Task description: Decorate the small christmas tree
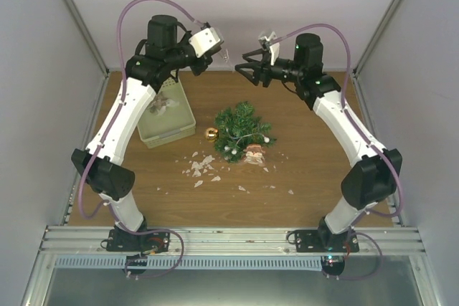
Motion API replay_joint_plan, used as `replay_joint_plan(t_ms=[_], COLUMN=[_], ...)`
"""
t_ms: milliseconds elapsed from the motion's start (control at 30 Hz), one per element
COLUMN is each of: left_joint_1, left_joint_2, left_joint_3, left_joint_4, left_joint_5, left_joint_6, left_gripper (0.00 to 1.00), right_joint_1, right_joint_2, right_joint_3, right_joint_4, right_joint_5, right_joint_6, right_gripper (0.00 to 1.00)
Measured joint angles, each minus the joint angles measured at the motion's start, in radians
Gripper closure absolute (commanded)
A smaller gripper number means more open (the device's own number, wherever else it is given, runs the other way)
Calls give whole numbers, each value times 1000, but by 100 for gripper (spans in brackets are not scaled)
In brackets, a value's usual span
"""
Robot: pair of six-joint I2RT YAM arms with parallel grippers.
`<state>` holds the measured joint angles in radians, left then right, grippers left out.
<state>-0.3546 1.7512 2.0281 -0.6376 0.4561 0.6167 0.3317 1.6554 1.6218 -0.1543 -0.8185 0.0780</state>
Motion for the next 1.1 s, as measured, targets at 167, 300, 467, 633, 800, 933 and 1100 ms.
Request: replay_joint_plan(t_ms=[167, 300, 467, 633, 800, 933, 1100], left_joint_1=[-18, -32, -55, -66, -68, -68, -68], left_joint_2=[2, 5, 16, 22, 22, 22, 22], left_joint_3=[19, 20, 20, 19, 15, 8, -13], left_joint_4=[7, 6, 4, 5, 5, 5, 6], left_joint_5=[11, 24, 33, 35, 31, 22, 6], left_joint_6=[-8, -17, -23, -24, -22, -13, 4], left_gripper=[100, 100, 100, 100, 100, 100, 100], right_joint_1=[33, 40, 45, 52, 52, 52, 52], right_joint_2=[29, 59, 114, 151, 174, 176, 176], right_joint_3=[27, 58, 133, 175, 189, 189, 189], right_joint_4=[6, 6, 5, -2, -13, -31, -44], right_joint_5=[-33, -58, -79, -86, -88, -80, -77], right_joint_6=[-26, -38, -46, -48, -51, -57, -71], right_gripper=[45, 50, 60, 67, 65, 62, 63])
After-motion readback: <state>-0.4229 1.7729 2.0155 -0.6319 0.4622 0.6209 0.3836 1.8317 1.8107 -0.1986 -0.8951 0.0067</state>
